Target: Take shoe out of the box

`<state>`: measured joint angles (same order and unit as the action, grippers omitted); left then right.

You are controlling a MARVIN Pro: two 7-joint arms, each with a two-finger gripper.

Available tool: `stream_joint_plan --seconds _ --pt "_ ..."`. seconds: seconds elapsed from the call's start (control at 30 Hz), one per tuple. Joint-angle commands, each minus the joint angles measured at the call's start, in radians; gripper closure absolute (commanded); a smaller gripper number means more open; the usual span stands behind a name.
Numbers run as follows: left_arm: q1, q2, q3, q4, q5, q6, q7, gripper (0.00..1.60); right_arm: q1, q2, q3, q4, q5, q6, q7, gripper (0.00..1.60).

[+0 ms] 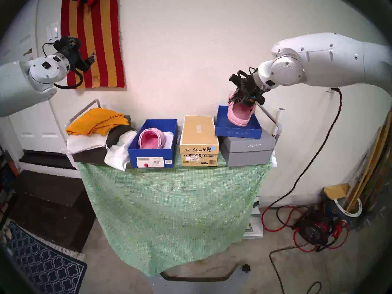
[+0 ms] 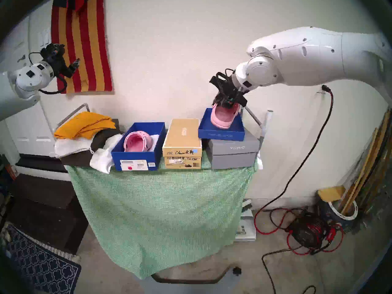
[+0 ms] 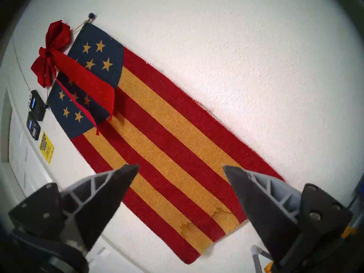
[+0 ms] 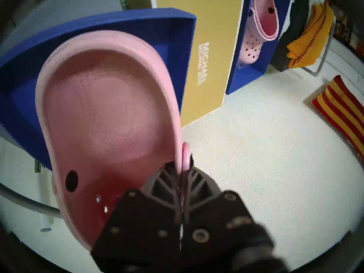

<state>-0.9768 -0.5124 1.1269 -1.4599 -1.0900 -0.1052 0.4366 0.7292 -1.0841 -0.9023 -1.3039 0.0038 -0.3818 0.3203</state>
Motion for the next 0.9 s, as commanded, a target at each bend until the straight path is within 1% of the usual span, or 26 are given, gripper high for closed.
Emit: stream_joint_plan --seconds 0.0,0.03,0.33,0.47,0.6,0.67,0.73,0.77,0.83,0.87 --pt "0.0 0.0 0.0 0.0 0.0 0.0 0.0 0.0 -0.026 -0.025 0.006 0.05 0.029 -0.047 0.021 0.84" --pt "0.0 0.0 -0.001 0.0 0.0 0.0 0.0 0.0 -0.017 -0.009 0.008 0.039 0.038 -0.05 0.021 0.0" --pt "0.0 0.0 0.0 0.0 0.0 0.0 0.0 0.0 0.009 0.025 0.004 0.017 0.059 -0.058 0.056 0.0" --pt "0.0 0.0 0.0 0.0 0.0 0.0 0.0 0.0 0.034 0.039 0.008 0.007 0.067 -0.062 0.072 0.0" --pt "0.0 0.0 0.0 0.0 0.0 0.0 0.0 0.0 0.069 0.055 0.016 -0.016 0.038 -0.012 0.054 0.0" --pt "0.0 0.0 0.0 0.0 0.0 0.0 0.0 0.0 0.096 0.056 0.025 -0.021 0.015 0.031 0.039 0.0" --pt "0.0 0.0 0.0 0.0 0.0 0.0 0.0 0.0 0.135 0.064 0.054 -0.021 0.0 0.077 0.014 0.0" --pt "0.0 0.0 0.0 0.0 0.0 0.0 0.0 0.0 0.143 0.067 0.067 -0.021 -0.004 0.088 0.013 0.0" --pt "0.0 0.0 0.0 0.0 0.0 0.0 0.0 0.0 0.168 0.074 0.079 -0.042 -0.015 0.126 0.001 0.0" --pt "0.0 0.0 0.0 0.0 0.0 0.0 0.0 0.0 0.175 0.08 0.095 -0.056 -0.016 0.144 -0.009 0.0"
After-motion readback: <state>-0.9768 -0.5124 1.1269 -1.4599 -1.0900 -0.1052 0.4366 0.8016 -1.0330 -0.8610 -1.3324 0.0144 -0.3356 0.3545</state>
